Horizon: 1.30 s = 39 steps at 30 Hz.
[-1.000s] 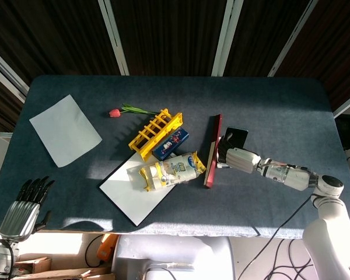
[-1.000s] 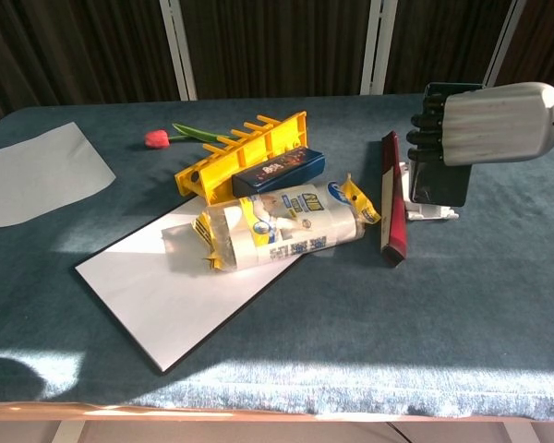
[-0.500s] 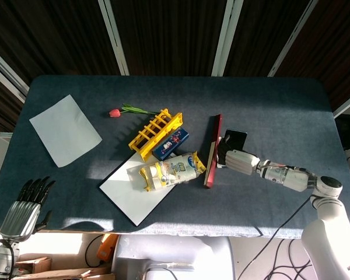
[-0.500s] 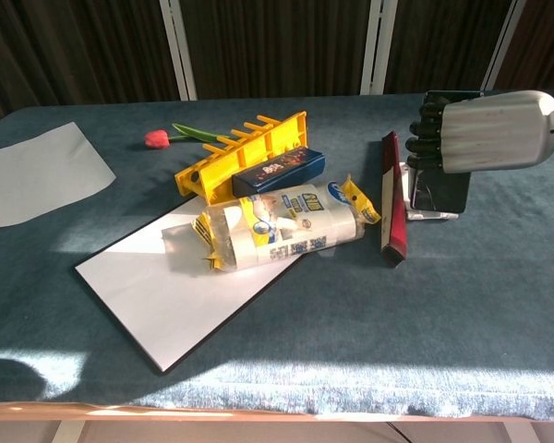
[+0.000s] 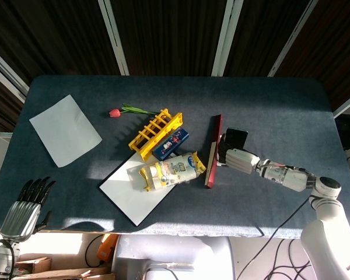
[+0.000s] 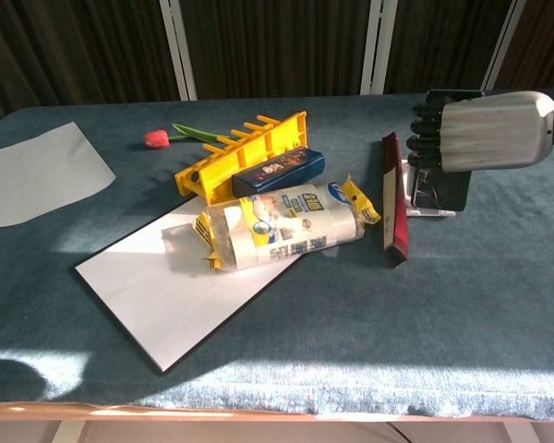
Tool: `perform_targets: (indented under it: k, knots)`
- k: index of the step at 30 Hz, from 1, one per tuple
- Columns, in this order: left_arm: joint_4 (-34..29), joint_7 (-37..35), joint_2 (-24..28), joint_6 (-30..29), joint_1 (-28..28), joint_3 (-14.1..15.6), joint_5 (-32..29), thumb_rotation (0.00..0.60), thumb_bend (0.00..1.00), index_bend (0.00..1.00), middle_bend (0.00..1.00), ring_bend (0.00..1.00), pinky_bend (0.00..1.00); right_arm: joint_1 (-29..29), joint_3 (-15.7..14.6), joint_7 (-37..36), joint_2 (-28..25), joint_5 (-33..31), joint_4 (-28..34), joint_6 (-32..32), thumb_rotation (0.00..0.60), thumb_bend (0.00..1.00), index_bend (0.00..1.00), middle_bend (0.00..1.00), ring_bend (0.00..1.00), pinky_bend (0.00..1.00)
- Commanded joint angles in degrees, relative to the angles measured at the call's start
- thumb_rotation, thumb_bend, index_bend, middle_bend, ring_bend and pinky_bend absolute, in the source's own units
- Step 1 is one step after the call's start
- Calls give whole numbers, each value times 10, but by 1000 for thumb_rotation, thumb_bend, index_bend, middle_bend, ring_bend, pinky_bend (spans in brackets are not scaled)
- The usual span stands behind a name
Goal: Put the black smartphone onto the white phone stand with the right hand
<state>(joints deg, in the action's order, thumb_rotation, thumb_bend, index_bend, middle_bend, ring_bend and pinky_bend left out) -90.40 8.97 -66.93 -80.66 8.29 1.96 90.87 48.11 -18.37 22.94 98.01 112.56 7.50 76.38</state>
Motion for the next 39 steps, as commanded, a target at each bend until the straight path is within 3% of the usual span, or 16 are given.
perform_targets:
  k: [1, 26, 32, 39]
  knots:
    - [0, 1, 0, 0, 0, 0, 0, 600, 400, 0, 0, 0, 0, 0, 0, 0, 1, -1, 1, -1, 600, 438, 361, 390, 380, 369]
    - [-1, 1, 1, 1, 1, 1, 0, 600, 399, 0, 0, 0, 0, -1, 1, -11, 9, -14, 4, -7, 600, 438, 14, 288, 295, 312]
    - [0, 1, 0, 1, 1, 1, 0, 600, 399, 0, 0, 0, 0, 0, 3, -18, 8, -17, 6, -6, 600, 438, 0, 239, 246, 170]
    - [-1, -1, 1, -1, 0, 2, 2, 600, 399, 0, 0, 0, 0, 0, 2, -28, 5, -18, 9, -7, 600, 438, 0, 225, 228, 131]
